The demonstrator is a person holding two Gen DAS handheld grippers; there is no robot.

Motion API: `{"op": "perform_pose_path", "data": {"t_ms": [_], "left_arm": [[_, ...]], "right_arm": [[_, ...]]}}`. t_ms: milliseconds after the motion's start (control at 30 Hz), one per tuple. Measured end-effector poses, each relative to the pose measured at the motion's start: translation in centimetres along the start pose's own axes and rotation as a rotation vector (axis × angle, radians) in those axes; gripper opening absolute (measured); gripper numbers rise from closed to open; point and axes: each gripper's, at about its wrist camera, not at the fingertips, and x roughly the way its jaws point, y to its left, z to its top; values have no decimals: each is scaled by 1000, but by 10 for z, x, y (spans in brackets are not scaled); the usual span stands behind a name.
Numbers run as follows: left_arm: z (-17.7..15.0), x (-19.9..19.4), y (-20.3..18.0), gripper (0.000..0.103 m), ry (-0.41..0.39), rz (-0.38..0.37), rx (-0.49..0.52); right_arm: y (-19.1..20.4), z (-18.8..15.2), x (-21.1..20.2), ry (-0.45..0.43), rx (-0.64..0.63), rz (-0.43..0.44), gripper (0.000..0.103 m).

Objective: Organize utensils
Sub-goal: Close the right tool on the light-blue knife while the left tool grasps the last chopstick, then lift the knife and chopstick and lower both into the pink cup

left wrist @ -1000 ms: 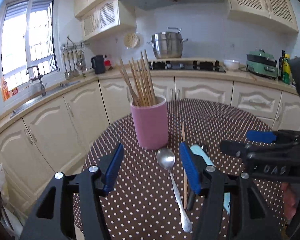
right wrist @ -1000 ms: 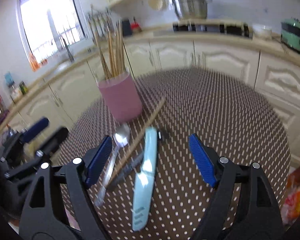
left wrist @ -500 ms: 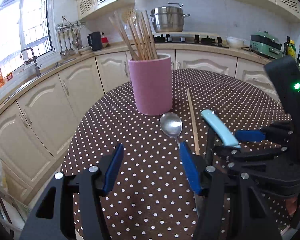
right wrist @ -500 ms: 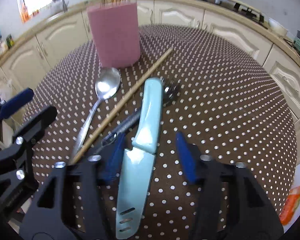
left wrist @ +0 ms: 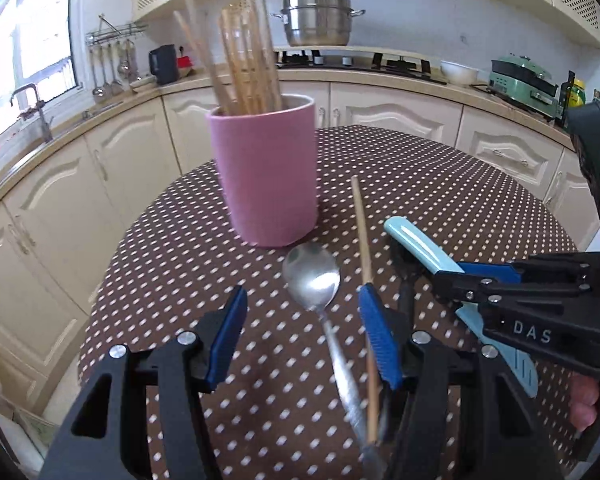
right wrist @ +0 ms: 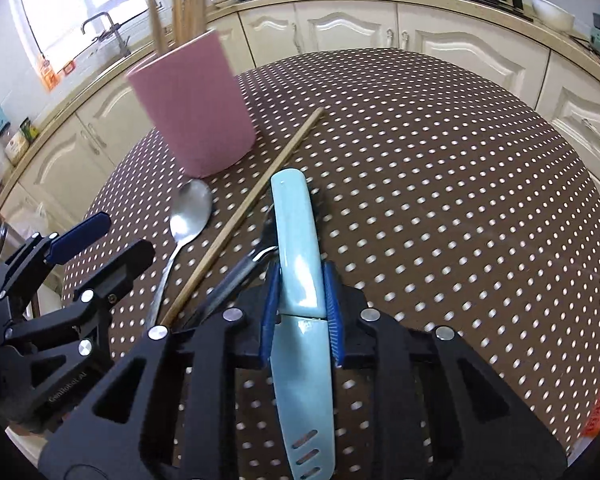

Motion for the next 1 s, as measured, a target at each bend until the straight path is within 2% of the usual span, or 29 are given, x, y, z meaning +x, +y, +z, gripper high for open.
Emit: {"op": "perform_pose_path", "data": {"t_ms": [200,500,567,633,733,767,800,833,867,1000], "left_arm": [[21,25,-19,58,33,-35,74],[46,68,-44,56,89,0,194],[49,81,-48,46,125,12,213],[50,90,-52,44,152,25,226],[55,94,-58,44,152,48,249],[57,95,-59,40,159,48,248],[60,96,-59,22,184,5,230],[63,97,-58,10,209,-54,200],[66,98,-57,6,219,-63,175],[68,99,-54,6,212,-64,134]], "right_arm": [[-23,14,-6,-19,32,-16,22],[-56,32,-1,-35,43,-82,22],[-61,34,2,-26,58,-73,22],[-62,36,5,-32,56,-77,22],[-57,40,11,-58,25,-122,22],[-57,41,12,-59,25,-120,22],[-57,41,12,-53,30,-109,22],[-58,41,12,-55,35,-104,22],[-58,41,11,-58,40,-101,22],[-60,44,6,-73,65,-85,22]]}}
